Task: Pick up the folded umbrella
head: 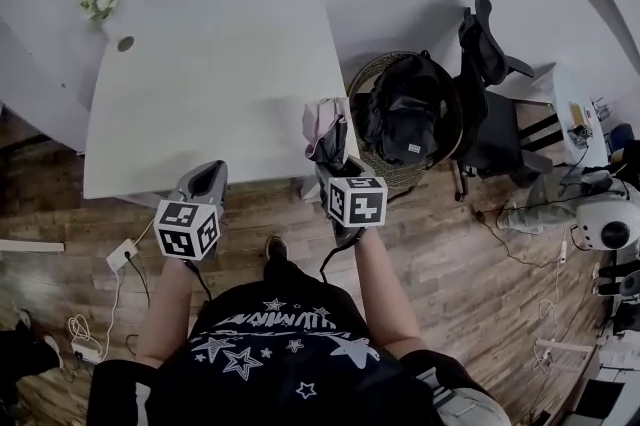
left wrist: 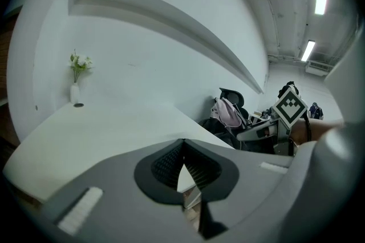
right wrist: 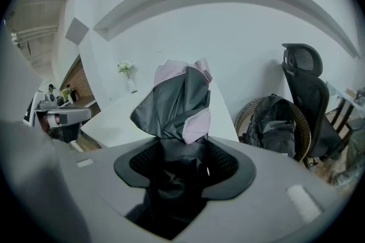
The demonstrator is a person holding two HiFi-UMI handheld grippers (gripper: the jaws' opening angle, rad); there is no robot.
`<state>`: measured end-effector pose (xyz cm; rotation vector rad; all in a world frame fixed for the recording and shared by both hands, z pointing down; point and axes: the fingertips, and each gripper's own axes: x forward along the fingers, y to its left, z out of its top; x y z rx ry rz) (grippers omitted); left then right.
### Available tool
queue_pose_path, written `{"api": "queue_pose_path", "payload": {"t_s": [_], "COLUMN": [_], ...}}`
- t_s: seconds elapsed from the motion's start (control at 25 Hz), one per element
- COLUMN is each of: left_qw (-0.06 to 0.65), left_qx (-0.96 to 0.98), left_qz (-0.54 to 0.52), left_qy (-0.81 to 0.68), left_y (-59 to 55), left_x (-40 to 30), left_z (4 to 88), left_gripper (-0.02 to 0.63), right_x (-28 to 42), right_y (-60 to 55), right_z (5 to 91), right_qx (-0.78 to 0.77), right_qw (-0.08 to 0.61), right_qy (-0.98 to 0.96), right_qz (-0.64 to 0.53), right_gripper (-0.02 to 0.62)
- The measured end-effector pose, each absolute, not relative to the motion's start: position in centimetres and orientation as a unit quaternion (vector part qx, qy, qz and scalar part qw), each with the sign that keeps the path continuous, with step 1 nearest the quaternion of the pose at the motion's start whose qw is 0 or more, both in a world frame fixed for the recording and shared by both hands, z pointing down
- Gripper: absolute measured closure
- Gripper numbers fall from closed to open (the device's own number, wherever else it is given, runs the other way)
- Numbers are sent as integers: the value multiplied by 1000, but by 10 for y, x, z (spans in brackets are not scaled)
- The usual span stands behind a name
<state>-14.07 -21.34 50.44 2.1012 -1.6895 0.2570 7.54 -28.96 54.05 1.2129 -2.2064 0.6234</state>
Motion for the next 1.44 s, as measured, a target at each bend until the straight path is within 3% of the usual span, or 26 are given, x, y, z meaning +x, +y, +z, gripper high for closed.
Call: {"api": "queue_pose_path", "payload": {"t_s": [1.44], "left_qw": [201], "left_qx": [755], "left_qz": [82], "left_qy": [-619], "left_y": [-6], "left_x": [-191], "left_z": [489], "left_gripper": [603], "right_x": [30], "right_y": [-96], "right_z": [518], "right_qx": [452], "right_qw": [265], "right_qy": [-827], "right_qz": [201], "right_gripper": [353]}}
